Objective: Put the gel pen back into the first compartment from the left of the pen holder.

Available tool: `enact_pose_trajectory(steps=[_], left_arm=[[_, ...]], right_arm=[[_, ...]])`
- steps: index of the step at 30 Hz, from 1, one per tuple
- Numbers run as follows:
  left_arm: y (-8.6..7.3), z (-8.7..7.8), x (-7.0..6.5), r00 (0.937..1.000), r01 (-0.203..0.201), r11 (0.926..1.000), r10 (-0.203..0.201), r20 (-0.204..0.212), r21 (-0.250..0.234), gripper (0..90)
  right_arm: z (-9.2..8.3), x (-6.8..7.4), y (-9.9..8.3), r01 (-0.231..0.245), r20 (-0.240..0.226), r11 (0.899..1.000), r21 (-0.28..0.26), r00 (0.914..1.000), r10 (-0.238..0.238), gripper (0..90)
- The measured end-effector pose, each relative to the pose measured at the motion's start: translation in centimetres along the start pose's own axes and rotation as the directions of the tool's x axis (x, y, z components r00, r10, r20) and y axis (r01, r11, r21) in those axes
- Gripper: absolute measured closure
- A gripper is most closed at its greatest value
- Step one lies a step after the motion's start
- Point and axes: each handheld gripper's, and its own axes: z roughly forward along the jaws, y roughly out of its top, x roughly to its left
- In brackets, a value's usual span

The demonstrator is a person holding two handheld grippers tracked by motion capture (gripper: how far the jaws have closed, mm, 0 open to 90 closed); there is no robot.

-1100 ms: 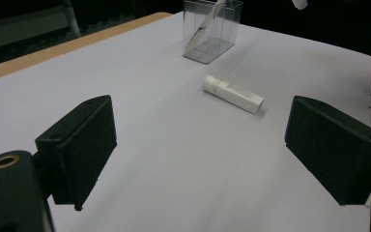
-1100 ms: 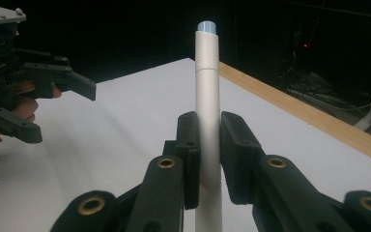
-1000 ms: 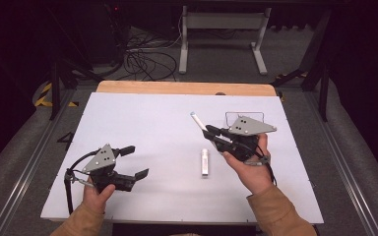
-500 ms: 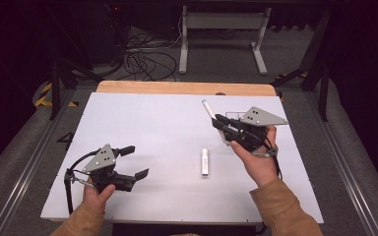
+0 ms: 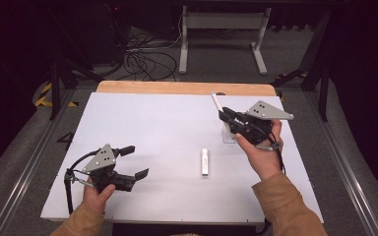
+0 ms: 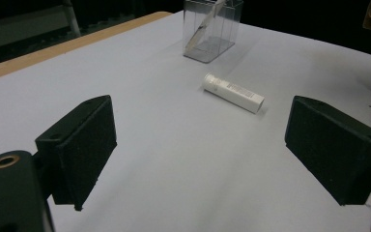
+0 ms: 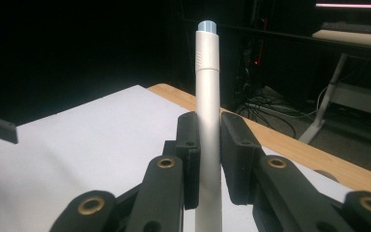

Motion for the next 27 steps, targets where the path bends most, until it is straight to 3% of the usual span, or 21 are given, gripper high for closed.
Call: enact_pose_trajectory(steps=[13,27], left_arm=[[0.0,0.0,0.1,1.0000,-0.004,1.0000,0.004,-0.001,0.000,11.9],[0.0,0.1,0.1,1.0000,-0.003,1.0000,0.003,0.001,0.000,11.9]], right_arm=[[-0.1,-3.0,-0.3,-0.044,0.084,0.999,-0.013,0.9955,0.045,78.9],[0.6,-5.8,-1.1,-0.010,0.205,1.000,-0.005,0.9787,0.011,79.0]])
